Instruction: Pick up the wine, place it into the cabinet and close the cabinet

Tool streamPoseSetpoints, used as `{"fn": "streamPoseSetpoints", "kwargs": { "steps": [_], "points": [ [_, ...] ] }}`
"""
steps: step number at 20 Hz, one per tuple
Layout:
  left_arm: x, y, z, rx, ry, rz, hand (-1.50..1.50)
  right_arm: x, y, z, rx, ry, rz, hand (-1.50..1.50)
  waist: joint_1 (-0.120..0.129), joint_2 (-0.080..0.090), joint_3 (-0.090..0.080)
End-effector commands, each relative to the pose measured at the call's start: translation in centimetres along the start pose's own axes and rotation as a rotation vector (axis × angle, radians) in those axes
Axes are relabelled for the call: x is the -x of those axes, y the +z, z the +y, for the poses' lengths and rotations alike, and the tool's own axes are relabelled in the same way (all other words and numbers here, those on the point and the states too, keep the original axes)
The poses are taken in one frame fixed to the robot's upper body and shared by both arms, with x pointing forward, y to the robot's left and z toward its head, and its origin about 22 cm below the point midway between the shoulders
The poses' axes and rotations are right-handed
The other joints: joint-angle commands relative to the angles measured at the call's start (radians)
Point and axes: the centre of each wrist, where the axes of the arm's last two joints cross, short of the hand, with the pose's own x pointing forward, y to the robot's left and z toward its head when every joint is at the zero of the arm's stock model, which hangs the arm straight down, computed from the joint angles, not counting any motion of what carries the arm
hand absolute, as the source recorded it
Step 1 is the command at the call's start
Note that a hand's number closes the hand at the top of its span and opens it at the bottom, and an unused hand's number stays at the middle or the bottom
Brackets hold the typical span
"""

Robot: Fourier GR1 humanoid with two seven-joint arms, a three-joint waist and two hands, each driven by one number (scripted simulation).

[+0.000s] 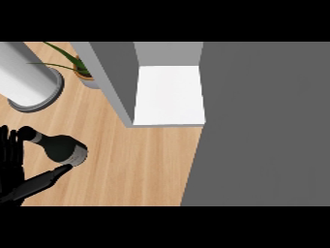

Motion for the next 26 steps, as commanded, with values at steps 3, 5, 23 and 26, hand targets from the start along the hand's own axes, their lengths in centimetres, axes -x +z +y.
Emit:
{"fn": "streamPoseSetpoints", "kwargs": {
  "steps": [3, 5, 23, 26],
  "points": [
    [3.0, -0.1, 1.0, -0.013, -0.004, 0.040, -1.50, -3.8, 3.9, -1.2, 0.031, 0.033, -0.105, -1.50, -0.005, 0.000, 0.000],
    [3.8, -0.4, -0.6, -0.033, -0.014, 0.009, -1.50, -2.7, 3.4, -0.2, 0.030, 0.032, -0.091, -1.50, -0.005, 0.000, 0.000],
    [9.7, -1.6, 3.5, 0.071, 0.158, 0.105, -1.50, -3.0, 3.6, -0.9, 0.030, 0.042, -0.078, -1.50, -0.004, 0.002, 0.000],
    [10.9, -1.4, 1.4, 0.077, 0.139, 0.098, -1.50, -2.8, 3.6, -0.6, 0.022, 0.047, -0.106, -1.50, -0.004, 0.002, 0.000]
  ]
}}
